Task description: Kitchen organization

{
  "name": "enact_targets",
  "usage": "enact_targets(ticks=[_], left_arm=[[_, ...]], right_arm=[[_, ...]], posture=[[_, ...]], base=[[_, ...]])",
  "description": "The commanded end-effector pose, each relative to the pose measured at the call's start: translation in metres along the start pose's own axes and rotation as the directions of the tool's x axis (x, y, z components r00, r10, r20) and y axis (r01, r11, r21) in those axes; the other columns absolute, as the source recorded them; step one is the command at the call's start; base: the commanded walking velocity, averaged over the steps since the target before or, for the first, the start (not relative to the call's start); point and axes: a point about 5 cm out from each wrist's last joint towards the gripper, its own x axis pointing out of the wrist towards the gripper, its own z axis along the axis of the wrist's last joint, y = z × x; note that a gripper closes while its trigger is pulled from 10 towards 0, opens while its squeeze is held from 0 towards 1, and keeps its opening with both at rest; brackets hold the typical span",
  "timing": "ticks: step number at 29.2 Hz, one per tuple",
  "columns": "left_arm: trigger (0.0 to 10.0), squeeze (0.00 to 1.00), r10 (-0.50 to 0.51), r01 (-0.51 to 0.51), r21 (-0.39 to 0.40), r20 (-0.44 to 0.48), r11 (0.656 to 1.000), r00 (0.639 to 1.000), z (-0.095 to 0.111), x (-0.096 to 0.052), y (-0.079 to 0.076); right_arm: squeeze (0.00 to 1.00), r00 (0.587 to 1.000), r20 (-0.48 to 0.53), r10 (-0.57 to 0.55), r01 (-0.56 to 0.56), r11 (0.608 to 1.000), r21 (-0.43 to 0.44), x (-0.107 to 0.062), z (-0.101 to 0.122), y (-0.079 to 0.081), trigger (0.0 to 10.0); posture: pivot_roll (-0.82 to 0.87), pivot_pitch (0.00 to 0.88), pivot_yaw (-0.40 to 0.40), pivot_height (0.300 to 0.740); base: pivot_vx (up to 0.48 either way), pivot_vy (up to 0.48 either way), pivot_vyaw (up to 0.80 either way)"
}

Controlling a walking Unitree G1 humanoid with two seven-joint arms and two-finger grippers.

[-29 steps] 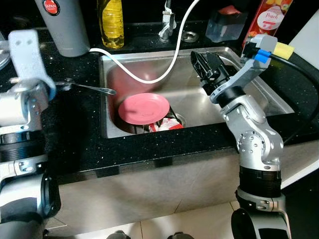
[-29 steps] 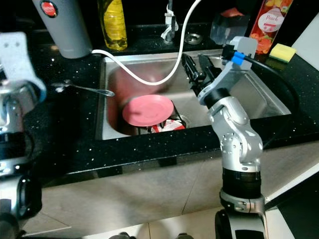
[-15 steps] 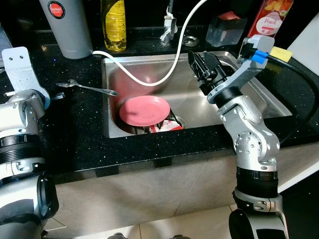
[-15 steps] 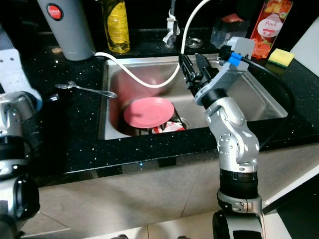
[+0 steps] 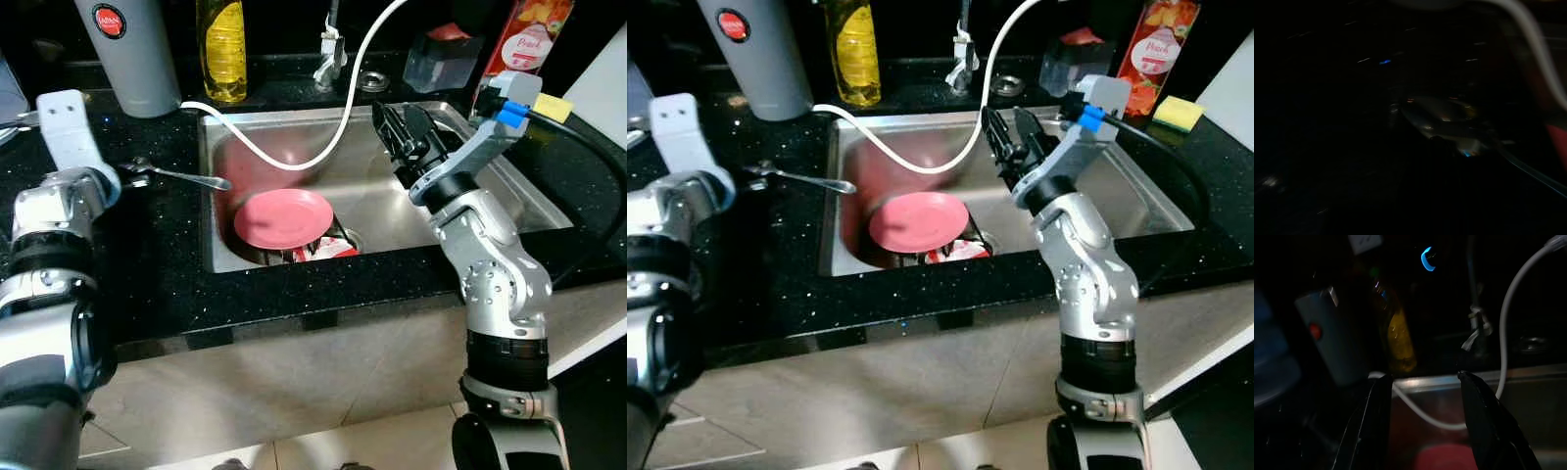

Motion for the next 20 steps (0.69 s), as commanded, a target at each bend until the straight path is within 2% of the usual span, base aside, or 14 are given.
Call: enact_targets(ticks=[1, 2, 5, 6, 7, 10, 15, 16, 17, 20], left_arm=[[10.0, 0.00, -0.048, 0.049, 0.037, -0.005, 0.998, 0.999, -0.001, 0.004, -0.014], [10.0, 0.00, -0.048, 0.049, 0.037, -0.005, 0.998, 0.999, -0.001, 0.004, -0.014], [10.0, 0.00, -0.066, 0.066, 0.054, 0.001, 0.996, 0.998, 0.000, 0.006, -0.020], [10.0, 0.00, -0.066, 0.066, 0.054, 0.001, 0.996, 0.998, 0.000, 0.006, -0.020], [10.0, 0.00, -0.087, 0.087, 0.055, -0.003, 0.995, 0.996, -0.001, 0.007, -0.026], [10.0, 0.00, -0.118, 0.118, 0.054, -0.012, 0.992, 0.993, -0.003, 0.009, -0.033], [10.0, 0.00, -0.206, 0.206, 0.037, -0.022, 0.978, 0.978, -0.004, 0.010, -0.052], [10.0, 0.00, -0.254, 0.255, 0.046, -0.021, 0.966, 0.967, -0.003, 0.009, -0.059], [10.0, 0.00, -0.254, 0.255, 0.046, -0.021, 0.966, 0.967, -0.003, 0.009, -0.059], [10.0, 0.00, -0.384, 0.384, 0.055, 0.002, 0.922, 0.923, 0.005, 0.005, -0.076]], right_arm=[[0.00, 0.989, -0.131, 0.076, -0.086, 0.994, -0.074, -0.006, -0.013, 0.004, 10.0], [0.00, 0.989, -0.131, 0.076, -0.086, 0.994, -0.074, -0.006, -0.013, 0.004, 10.0], [0.00, 0.940, -0.308, 0.148, -0.201, 0.969, -0.147, -0.018, -0.030, 0.004, 10.0], [0.00, 0.940, -0.308, 0.148, -0.201, 0.969, -0.147, -0.018, -0.030, 0.004, 10.0], [0.00, 0.901, -0.370, 0.227, -0.293, 0.947, -0.132, -0.028, -0.034, 0.006, 10.0], [0.00, 0.884, -0.365, 0.292, -0.359, 0.924, -0.131, -0.033, -0.029, 0.011, 10.0], [0.00, 0.905, -0.326, 0.272, -0.332, 0.932, -0.144, -0.027, -0.022, 0.010, 10.0], [0.00, 0.908, -0.321, 0.270, -0.330, 0.932, -0.148, -0.026, -0.021, 0.010, 10.0], [0.00, 0.908, -0.321, 0.270, -0.330, 0.932, -0.148, -0.026, -0.021, 0.010, 10.0], [0.00, 0.911, -0.310, 0.271, -0.330, 0.931, -0.156, -0.024, -0.016, 0.009, 10.0]], posture=[[0.06, 0.063, 0.018, 0.740], [0.06, 0.063, 0.018, 0.740], [0.05, 0.064, 0.021, 0.740], [0.05, 0.064, 0.021, 0.740], [0.05, 0.063, 0.017, 0.740], [0.04, 0.060, 0.013, 0.740], [0.04, 0.055, 0.009, 0.740], [0.04, 0.053, 0.008, 0.740], [0.04, 0.053, 0.008, 0.740], [0.04, 0.049, 0.008, 0.740]], base=[[0.000, 0.000, 0.00], [0.000, 0.000, 0.00], [0.000, 0.000, 0.00], [0.000, 0.000, 0.00], [0.000, 0.000, 0.00], [0.000, 0.000, 0.00], [0.000, 0.000, 0.00], [0.000, 0.000, 0.00], [0.000, 0.000, 0.00], [0.000, 0.000, 0.00]])
